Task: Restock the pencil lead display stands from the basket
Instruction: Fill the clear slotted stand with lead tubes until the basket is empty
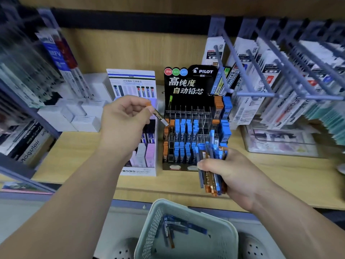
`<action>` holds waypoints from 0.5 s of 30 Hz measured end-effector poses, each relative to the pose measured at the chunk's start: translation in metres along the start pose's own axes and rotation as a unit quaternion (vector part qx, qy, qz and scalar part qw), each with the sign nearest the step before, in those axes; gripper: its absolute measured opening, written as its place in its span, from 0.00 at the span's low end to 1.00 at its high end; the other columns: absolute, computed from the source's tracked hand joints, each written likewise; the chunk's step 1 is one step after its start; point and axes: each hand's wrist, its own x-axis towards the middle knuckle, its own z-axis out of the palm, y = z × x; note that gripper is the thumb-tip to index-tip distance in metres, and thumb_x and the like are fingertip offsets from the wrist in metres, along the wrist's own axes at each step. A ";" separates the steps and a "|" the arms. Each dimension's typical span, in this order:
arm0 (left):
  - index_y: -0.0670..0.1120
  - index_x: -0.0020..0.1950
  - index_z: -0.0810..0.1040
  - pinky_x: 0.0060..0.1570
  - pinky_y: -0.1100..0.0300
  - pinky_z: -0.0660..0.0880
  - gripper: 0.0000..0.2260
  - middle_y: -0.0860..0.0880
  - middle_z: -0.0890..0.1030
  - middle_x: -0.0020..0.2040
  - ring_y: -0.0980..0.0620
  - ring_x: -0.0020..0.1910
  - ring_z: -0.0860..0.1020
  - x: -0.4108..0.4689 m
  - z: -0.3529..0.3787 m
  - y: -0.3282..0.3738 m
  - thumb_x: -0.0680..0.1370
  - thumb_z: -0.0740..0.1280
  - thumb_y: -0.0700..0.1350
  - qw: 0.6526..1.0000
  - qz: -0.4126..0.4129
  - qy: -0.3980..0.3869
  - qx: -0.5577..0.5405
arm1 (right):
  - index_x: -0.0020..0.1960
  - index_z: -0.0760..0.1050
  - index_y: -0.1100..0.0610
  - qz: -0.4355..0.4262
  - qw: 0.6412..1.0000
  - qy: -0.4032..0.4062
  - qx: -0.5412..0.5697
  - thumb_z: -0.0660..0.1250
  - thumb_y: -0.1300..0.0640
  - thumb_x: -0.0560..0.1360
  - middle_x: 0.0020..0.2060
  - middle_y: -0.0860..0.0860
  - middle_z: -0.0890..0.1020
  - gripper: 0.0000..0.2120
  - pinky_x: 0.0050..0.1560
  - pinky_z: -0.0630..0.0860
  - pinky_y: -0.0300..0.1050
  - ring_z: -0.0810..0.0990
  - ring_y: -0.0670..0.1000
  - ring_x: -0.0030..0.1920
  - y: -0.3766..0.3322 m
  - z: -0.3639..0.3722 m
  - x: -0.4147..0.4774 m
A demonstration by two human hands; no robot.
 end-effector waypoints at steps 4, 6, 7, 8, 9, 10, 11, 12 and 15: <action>0.47 0.45 0.83 0.40 0.65 0.76 0.05 0.49 0.82 0.39 0.54 0.36 0.77 -0.003 0.002 -0.003 0.75 0.73 0.37 0.996 0.035 -0.044 0.071 | 0.42 0.75 0.56 -0.001 1.000 0.001 -0.007 0.72 0.66 0.73 0.30 0.51 0.77 0.08 0.27 0.74 0.41 0.77 0.47 0.29 0.000 -0.002 0.000; 0.50 0.45 0.83 0.38 0.67 0.74 0.06 0.55 0.81 0.37 0.56 0.34 0.75 -0.005 0.003 -0.005 0.76 0.74 0.38 0.992 0.042 -0.059 0.101 | 0.42 0.75 0.56 0.001 1.000 0.000 -0.010 0.72 0.66 0.73 0.30 0.51 0.77 0.08 0.28 0.75 0.42 0.78 0.48 0.29 0.000 -0.004 0.000; 0.51 0.45 0.83 0.36 0.69 0.73 0.07 0.57 0.80 0.35 0.57 0.33 0.74 -0.006 0.004 -0.006 0.76 0.74 0.38 0.991 0.043 -0.063 0.112 | 0.41 0.76 0.56 0.002 1.000 -0.001 -0.011 0.72 0.66 0.73 0.30 0.51 0.77 0.08 0.28 0.75 0.42 0.78 0.48 0.30 0.000 -0.005 -0.001; 0.51 0.45 0.83 0.35 0.70 0.72 0.07 0.59 0.80 0.33 0.57 0.32 0.73 -0.006 0.004 -0.007 0.76 0.74 0.39 0.989 0.044 -0.068 0.124 | 0.41 0.76 0.56 0.003 1.000 -0.003 -0.014 0.73 0.65 0.73 0.30 0.51 0.77 0.08 0.29 0.75 0.43 0.77 0.48 0.30 0.000 -0.006 -0.001; 0.52 0.45 0.83 0.34 0.70 0.72 0.07 0.59 0.79 0.33 0.57 0.31 0.73 -0.006 0.005 -0.008 0.76 0.74 0.39 0.987 0.046 -0.075 0.133 | 0.41 0.75 0.56 0.006 1.000 -0.004 -0.016 0.73 0.65 0.73 0.30 0.51 0.77 0.08 0.29 0.74 0.43 0.77 0.49 0.29 0.000 -0.007 -0.002; 0.53 0.45 0.83 0.34 0.70 0.71 0.07 0.58 0.79 0.32 0.57 0.31 0.73 -0.005 0.006 -0.010 0.76 0.74 0.39 0.985 0.050 -0.083 0.141 | 0.40 0.75 0.56 0.009 1.000 -0.004 -0.016 0.73 0.66 0.73 0.30 0.51 0.77 0.09 0.28 0.74 0.42 0.77 0.49 0.29 0.000 -0.007 -0.003; 0.53 0.44 0.83 0.34 0.69 0.72 0.08 0.54 0.80 0.33 0.57 0.31 0.73 -0.005 0.007 -0.012 0.76 0.74 0.40 0.983 0.054 -0.091 0.148 | 0.38 0.75 0.55 0.011 1.000 -0.004 -0.015 0.72 0.66 0.73 0.29 0.51 0.76 0.10 0.27 0.74 0.41 0.76 0.48 0.28 0.000 -0.008 -0.004; 0.54 0.44 0.83 0.34 0.68 0.72 0.08 0.50 0.80 0.33 0.56 0.31 0.73 -0.005 0.009 -0.014 0.76 0.74 0.40 0.982 0.059 -0.094 0.156 | 0.37 0.75 0.55 0.013 1.000 -0.004 -0.012 0.72 0.67 0.73 0.28 0.51 0.76 0.11 0.26 0.73 0.40 0.76 0.47 0.27 -0.001 -0.009 -0.005; 0.56 0.43 0.83 0.33 0.69 0.71 0.09 0.52 0.79 0.31 0.58 0.29 0.71 -0.003 0.015 -0.019 0.75 0.75 0.41 0.977 0.066 -0.087 0.182 | 0.38 0.75 0.55 0.012 1.000 -0.008 -0.007 0.72 0.68 0.73 0.27 0.49 0.77 0.11 0.24 0.72 0.39 0.76 0.46 0.26 -0.002 -0.012 -0.008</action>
